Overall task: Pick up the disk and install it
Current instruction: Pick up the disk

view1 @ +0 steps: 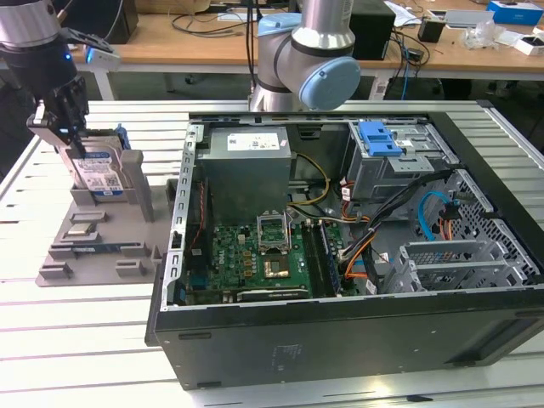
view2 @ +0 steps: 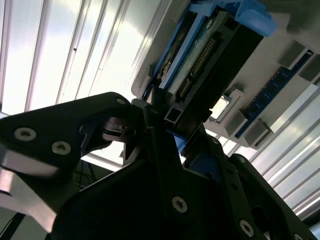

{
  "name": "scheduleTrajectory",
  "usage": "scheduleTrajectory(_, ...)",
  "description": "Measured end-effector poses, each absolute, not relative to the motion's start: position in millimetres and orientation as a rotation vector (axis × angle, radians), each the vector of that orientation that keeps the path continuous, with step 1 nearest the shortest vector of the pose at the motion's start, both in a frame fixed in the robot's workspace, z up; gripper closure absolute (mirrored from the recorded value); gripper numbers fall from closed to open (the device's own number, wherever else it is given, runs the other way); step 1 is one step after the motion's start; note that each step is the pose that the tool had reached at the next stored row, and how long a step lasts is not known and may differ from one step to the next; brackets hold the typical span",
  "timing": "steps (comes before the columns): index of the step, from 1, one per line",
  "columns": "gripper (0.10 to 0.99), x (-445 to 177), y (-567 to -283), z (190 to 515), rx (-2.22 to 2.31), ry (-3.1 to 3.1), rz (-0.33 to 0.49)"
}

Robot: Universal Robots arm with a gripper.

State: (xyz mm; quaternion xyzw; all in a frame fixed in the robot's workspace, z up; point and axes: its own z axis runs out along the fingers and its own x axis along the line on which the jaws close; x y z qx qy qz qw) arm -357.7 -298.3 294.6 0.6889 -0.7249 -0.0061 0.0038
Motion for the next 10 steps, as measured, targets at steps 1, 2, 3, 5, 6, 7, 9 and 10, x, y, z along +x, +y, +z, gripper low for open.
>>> scheduleTrajectory(1,0.714,-358,-298,296,2.159,-2.271,-0.019)
scheduleTrajectory(2,0.714,-358,-298,299,2.159,-2.271,-0.019)
scheduleTrajectory(3,0.714,-358,-298,301,2.159,-2.271,-0.019)
scheduleTrajectory(5,0.714,-358,-298,305,2.159,-2.272,-0.019)
scheduleTrajectory(6,0.714,-358,-298,308,2.159,-2.272,-0.019)
scheduleTrajectory(7,0.714,-358,-298,310,2.159,-2.272,-0.019)
scheduleTrajectory(9,0.714,-358,-298,313,2.159,-2.271,-0.019)
scheduleTrajectory(10,0.714,-358,-298,314,2.159,-2.271,-0.019)
